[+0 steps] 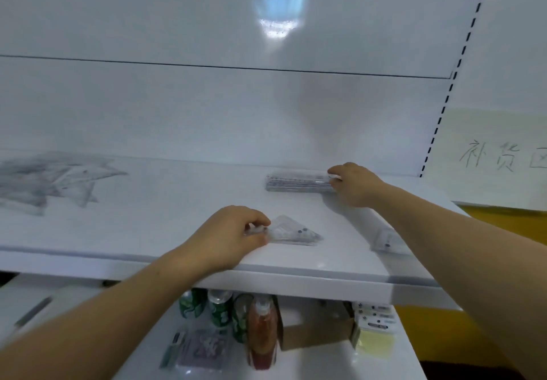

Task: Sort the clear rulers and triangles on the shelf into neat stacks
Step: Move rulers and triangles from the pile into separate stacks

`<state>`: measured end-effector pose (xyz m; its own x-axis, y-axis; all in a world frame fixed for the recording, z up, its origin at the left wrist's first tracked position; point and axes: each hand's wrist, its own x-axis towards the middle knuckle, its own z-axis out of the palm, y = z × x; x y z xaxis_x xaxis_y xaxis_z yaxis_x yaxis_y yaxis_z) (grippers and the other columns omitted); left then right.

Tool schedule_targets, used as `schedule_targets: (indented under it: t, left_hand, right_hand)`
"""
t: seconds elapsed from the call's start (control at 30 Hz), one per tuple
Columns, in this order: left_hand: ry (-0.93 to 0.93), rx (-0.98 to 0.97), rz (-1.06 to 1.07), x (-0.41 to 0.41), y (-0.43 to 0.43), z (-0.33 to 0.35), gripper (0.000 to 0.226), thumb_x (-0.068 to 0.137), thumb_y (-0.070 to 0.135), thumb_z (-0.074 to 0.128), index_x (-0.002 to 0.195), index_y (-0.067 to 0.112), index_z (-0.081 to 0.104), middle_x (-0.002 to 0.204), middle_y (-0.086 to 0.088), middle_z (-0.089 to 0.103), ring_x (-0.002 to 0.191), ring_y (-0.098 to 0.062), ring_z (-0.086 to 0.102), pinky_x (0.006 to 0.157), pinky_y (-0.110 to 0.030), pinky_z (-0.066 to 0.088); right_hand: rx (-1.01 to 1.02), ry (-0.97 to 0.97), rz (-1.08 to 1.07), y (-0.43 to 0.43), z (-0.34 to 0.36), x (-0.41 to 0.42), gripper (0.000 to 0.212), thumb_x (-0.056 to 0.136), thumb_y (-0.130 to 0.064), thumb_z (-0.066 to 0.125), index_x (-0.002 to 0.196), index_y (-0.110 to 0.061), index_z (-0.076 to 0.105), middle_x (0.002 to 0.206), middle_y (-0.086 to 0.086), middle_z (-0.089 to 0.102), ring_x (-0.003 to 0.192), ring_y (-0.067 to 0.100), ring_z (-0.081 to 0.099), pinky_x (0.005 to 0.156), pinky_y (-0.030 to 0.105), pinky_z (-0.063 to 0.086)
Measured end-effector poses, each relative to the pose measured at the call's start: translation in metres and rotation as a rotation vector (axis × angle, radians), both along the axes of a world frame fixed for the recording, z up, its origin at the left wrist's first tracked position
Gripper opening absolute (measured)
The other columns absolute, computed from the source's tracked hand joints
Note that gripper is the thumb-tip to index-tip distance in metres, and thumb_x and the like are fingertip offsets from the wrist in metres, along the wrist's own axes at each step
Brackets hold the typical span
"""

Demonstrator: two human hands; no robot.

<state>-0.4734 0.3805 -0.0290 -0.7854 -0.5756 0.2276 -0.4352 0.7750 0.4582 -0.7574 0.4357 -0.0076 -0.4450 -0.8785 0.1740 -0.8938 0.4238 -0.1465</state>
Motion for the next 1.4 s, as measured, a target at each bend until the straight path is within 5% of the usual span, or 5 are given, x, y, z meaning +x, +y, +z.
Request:
schedule_targets:
  t: [0.23,0.67,0.87,1.03,1.4]
  left_hand:
    - [0.06,0.076,0.068,0.001,0.006,0.001,0.014,0.085,0.036,0.065,0.098,0.037,0.067,0.078,0.02,0.056,0.072,0.002,0.054,0.062,-0.011,0.035]
    - [0.096,0.099,0.102,0.0,0.009,0.0,0.014,0.081,0.03,0.066,0.089,0.041,0.063,0.073,0.006,0.06,0.063,-0.007,0.053,0.061,-0.018,0.043]
    - [0.097,0.095,0.109,0.0,0.012,0.003,0.009,0.08,0.035,0.067,0.083,0.042,0.064,0.076,-0.003,0.064,0.068,-0.022,0.061,0.062,-0.029,0.049]
    - [0.097,0.099,0.122,0.0,0.011,0.003,0.011,0.08,0.029,0.068,0.088,0.037,0.067,0.07,0.008,0.057,0.061,-0.004,0.05,0.062,-0.019,0.042]
    - [0.103,0.129,0.137,-0.002,0.007,0.001,0.013,0.077,0.031,0.071,0.084,0.04,0.066,0.072,0.006,0.056,0.063,-0.006,0.05,0.064,-0.021,0.041]
  right_hand:
    - [0.042,0.023,0.026,-0.006,-0.008,-0.015,0.041,0.1,-0.036,0.03,0.136,-0.021,0.043,0.134,0.011,0.047,0.121,0.03,0.046,0.104,0.041,0.037]
    - [0.05,0.18,0.064,-0.009,-0.01,-0.018,0.039,0.101,-0.036,0.025,0.128,-0.019,0.048,0.123,0.008,0.052,0.108,0.028,0.051,0.09,0.038,0.04]
    - [0.124,0.094,0.126,-0.009,-0.012,-0.021,0.049,0.095,-0.051,0.038,0.133,-0.02,0.04,0.129,0.009,0.051,0.117,0.031,0.05,0.1,0.041,0.039]
    - [0.14,0.113,0.141,-0.012,-0.01,-0.024,0.056,0.095,-0.045,0.044,0.145,-0.024,0.028,0.14,0.01,0.041,0.125,0.032,0.044,0.105,0.041,0.037]
    - [0.277,0.085,0.175,-0.021,0.003,-0.037,0.076,0.087,-0.062,0.048,0.147,-0.022,0.024,0.144,0.008,0.04,0.129,0.029,0.041,0.107,0.042,0.034]
